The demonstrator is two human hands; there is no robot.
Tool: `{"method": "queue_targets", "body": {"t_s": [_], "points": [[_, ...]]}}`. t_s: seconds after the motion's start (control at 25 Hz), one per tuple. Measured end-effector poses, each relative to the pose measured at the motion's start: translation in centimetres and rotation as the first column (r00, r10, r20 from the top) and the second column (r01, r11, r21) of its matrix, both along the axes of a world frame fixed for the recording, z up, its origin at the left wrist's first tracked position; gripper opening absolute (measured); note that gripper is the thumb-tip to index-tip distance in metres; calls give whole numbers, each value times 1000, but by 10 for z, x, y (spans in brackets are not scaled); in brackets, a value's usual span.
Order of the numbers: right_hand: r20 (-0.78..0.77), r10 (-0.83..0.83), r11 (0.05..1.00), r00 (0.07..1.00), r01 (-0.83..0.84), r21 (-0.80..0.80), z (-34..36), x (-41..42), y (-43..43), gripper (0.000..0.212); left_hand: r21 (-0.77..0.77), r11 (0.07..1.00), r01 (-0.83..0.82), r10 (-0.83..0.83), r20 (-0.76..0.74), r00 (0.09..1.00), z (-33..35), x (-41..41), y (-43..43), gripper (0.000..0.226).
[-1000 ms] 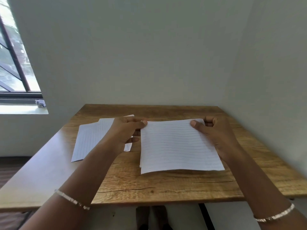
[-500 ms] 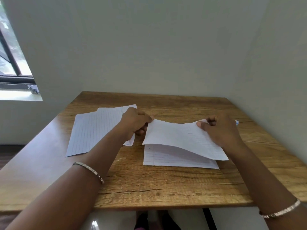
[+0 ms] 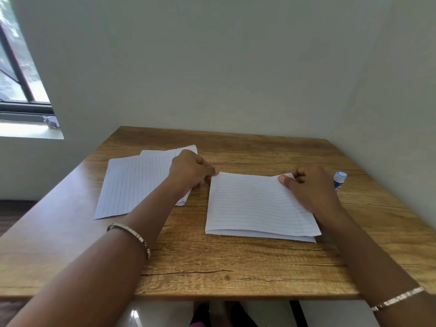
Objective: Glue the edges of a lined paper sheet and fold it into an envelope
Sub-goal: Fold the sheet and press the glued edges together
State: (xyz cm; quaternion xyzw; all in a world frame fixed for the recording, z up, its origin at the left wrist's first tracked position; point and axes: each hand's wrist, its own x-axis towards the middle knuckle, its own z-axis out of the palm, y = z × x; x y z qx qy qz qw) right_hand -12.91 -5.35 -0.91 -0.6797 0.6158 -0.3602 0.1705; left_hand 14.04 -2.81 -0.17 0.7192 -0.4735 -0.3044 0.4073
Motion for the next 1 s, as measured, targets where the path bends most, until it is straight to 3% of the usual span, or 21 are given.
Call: {"method": "queue_targets", "body": {"t_s": [0.44, 1.0], "points": [[18, -42, 999, 999, 43, -31, -8, -1, -4, 21, 33, 999, 5, -7, 77, 997, -4, 0, -2, 16], [46, -29, 997, 999, 32, -67, -9, -1, -3, 21, 44, 999, 11, -10, -29, 1000, -3, 2, -1, 10]]}}
